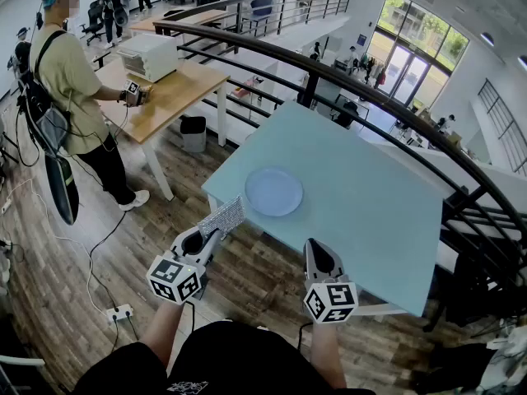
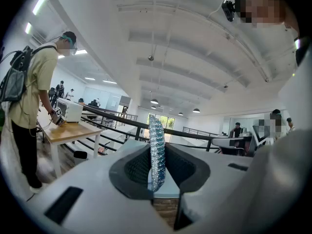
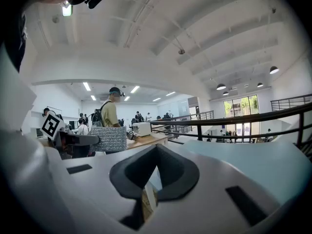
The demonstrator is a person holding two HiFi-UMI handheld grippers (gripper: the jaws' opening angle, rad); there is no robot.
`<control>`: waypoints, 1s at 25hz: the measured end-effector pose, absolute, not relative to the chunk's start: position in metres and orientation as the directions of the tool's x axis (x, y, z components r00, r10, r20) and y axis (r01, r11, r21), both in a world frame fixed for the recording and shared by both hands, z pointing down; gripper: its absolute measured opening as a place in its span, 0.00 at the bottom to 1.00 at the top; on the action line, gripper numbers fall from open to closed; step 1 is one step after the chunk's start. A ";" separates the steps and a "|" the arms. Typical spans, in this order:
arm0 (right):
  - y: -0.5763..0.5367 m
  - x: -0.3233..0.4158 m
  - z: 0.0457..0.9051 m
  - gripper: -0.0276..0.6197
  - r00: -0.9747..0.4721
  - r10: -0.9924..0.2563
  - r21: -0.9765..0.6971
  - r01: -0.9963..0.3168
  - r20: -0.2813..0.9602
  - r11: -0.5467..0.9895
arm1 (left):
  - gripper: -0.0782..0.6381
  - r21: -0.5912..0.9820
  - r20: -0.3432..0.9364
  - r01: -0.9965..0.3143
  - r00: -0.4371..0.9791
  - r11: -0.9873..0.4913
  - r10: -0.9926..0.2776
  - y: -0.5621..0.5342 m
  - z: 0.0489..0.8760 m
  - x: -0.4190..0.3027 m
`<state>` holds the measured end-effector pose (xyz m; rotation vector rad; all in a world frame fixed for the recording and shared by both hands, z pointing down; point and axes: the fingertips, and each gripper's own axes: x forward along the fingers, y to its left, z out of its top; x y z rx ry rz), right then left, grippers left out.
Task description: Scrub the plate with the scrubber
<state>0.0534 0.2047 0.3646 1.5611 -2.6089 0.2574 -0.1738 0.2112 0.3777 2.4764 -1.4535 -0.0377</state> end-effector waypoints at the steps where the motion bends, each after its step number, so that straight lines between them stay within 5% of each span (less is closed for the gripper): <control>1: 0.209 0.056 0.364 0.05 -0.475 -0.865 -0.099 -0.880 0.163 0.465 | 0.23 0.240 0.117 -0.855 0.496 -0.460 -0.861 0.214 0.377 -0.171; 25: 0.236 0.038 0.369 0.05 -0.466 -0.869 -0.190 -0.880 0.167 0.436 | 0.23 0.240 0.112 -0.840 0.521 -0.486 -0.846 0.235 0.380 -0.190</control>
